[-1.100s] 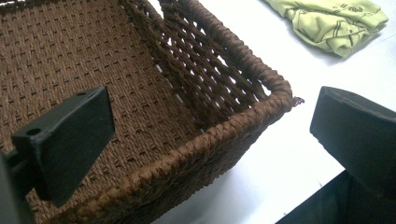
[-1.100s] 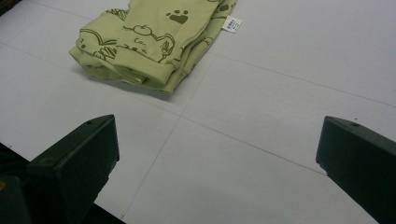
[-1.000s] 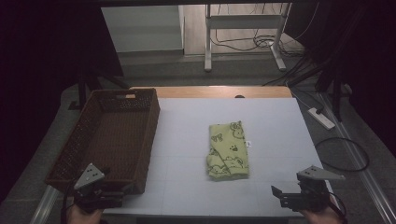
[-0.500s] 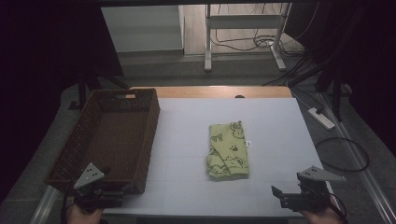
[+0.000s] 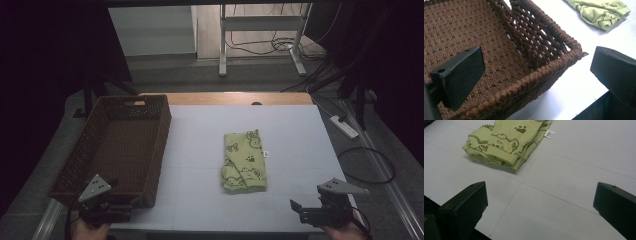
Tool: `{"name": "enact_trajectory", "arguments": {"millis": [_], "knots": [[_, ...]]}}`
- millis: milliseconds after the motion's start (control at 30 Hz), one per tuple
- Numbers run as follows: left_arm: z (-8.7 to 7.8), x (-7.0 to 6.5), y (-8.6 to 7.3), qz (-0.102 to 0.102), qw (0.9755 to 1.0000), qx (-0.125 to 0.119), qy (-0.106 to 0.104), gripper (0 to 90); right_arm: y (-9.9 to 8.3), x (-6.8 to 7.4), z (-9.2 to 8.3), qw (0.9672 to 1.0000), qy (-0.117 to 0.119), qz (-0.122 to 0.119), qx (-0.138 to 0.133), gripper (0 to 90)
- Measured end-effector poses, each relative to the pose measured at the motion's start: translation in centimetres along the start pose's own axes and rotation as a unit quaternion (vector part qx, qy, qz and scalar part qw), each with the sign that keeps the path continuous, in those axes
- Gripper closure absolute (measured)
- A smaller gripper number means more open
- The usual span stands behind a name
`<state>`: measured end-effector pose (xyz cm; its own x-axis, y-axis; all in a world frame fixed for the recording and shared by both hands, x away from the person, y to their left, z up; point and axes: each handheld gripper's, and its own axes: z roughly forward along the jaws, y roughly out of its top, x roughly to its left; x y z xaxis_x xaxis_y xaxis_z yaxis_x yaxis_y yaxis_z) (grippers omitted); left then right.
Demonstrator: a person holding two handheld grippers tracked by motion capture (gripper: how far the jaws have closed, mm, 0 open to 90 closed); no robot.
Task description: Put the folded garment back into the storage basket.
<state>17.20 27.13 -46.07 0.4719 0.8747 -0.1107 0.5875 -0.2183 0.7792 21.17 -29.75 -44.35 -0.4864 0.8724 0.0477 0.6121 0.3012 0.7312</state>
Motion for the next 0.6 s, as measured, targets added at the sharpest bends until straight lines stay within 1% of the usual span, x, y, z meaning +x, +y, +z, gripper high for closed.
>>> {"name": "enact_trajectory", "arguments": {"millis": [100,167,267,400,467,600], "knots": [[-0.08,-0.09,0.09,0.004,1.0000,-0.002,0.005,0.0,0.04,0.04,-0.02,1.0000,0.002,0.001,-0.001,0.0],[-0.16,-0.15,0.21,0.006,0.9999,-0.007,0.005,0.0,0.12,0.08,-0.06,1.0000,0.006,0.001,-0.003,0.0],[-0.18,-0.19,0.32,0.008,0.9999,-0.006,0.003,0.0,0.29,0.18,-0.11,0.9999,0.012,-0.002,-0.005,0.0],[-0.16,-0.25,0.62,0.011,0.9999,-0.003,-0.008,0.0,0.62,0.34,-0.10,0.9998,0.014,-0.011,-0.010,0.0],[-0.19,-0.25,0.68,0.012,0.9999,-0.002,-0.010,0.0,0.74,0.38,-0.02,0.9997,0.018,-0.013,-0.012,0.0],[-0.29,-0.11,0.91,0.014,0.9997,-0.002,-0.022,0.0,0.91,0.51,0.18,0.9993,0.030,-0.018,-0.008,0.0]]}}
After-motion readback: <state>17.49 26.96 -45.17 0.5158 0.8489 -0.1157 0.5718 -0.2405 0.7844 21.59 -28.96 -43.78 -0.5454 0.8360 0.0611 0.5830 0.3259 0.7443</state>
